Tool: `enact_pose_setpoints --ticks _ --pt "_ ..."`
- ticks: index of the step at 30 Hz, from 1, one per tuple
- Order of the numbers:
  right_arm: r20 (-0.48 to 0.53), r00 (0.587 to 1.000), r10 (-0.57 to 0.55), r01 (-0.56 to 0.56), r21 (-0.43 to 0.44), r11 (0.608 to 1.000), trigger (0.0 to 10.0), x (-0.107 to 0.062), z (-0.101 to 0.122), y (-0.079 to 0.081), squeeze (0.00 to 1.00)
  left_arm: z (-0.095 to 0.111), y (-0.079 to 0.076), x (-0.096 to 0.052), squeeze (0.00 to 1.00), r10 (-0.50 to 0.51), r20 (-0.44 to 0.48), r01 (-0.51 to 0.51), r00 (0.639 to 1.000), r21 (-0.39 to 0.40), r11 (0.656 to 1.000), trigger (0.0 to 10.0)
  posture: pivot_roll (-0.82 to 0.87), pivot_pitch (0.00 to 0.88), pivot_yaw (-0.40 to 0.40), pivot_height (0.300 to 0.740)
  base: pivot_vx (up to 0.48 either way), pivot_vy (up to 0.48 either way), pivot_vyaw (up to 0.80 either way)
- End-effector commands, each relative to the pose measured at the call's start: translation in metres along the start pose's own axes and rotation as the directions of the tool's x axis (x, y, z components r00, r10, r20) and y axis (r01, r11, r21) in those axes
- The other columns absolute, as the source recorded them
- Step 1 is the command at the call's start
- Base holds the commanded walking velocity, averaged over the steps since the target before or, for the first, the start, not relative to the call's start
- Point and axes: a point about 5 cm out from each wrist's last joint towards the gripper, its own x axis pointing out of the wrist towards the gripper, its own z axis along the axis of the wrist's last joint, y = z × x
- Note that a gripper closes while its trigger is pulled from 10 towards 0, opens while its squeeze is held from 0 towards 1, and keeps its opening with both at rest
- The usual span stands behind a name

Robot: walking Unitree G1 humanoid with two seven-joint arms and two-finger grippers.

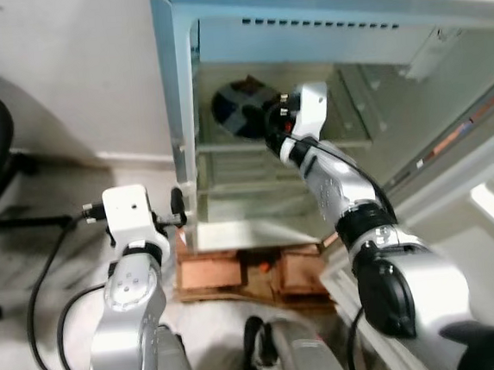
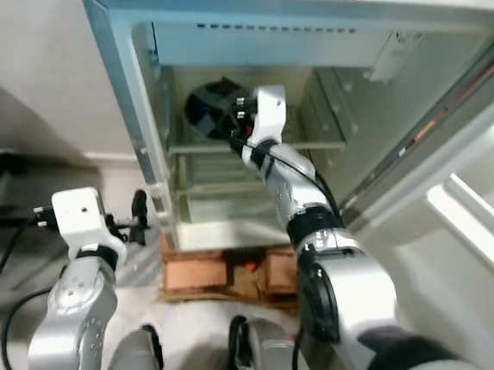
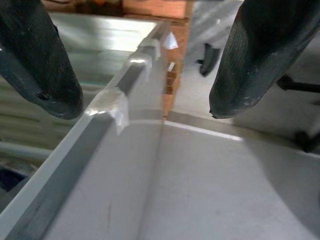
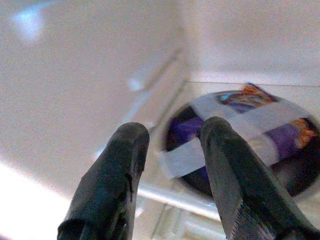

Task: Restocking fridge

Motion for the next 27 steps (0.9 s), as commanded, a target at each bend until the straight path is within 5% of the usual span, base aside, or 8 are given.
enact_pose_setpoints --ticks 1,2,7,13,19,27 --pt "0.003 0.999 0.054 -0.054 -0.048 0.997 10.0 -0.005 -0.001 0.005 0.00 -0.007 0.001 -0.002 0.00 -0.012 -0.019 0.012 1.000 0.009 1.000 10.0 0.15 0.057 -0.090 0.740 0.000 0.000 0.00" --pt "0.003 0.999 0.054 -0.054 -0.048 0.997 10.0 -0.005 -0.001 0.005 0.00 -0.007 0.001 -0.002 0.00 -0.012 -0.019 0.012 1.000 0.009 1.000 10.0 0.15 0.057 -0.090 0.740 0.000 0.000 0.00" --pt "0.001 1.000 -0.009 0.009 -0.206 0.979 10.0 -0.076 -0.033 0.006 0.00 -0.022 0.009 -0.006 0.00 -0.017 -0.050 0.019 0.999 0.054 0.998 10.0 0.11 0.024 -0.052 0.740 0.000 0.000 0.00" --pt "0.039 0.983 -0.178 0.182 -0.217 0.959 10.0 -0.100 -0.038 -0.005 0.00 -0.018 0.014 0.003 0.00 -0.016 -0.034 0.019 0.999 0.069 0.997 10.0 0.10 0.010 -0.038 0.740 0.000 0.000 0.00" --pt "0.073 0.927 -0.367 0.374 -0.233 0.898 10.0 -0.127 -0.031 -0.014 0.00 -0.018 0.019 0.004 0.00 -0.013 -0.028 0.015 1.000 0.080 0.997 10.0 0.08 0.023 -0.032 0.740 0.000 0.000 0.00" --pt "0.056 0.916 -0.397 0.400 -0.205 0.893 10.0 -0.133 -0.033 -0.016 0.00 -0.025 0.015 -0.002 0.00 -0.027 -0.053 0.031 0.998 0.076 0.997 10.0 0.07 0.033 -0.036 0.740 -0.031 0.000 0.00"
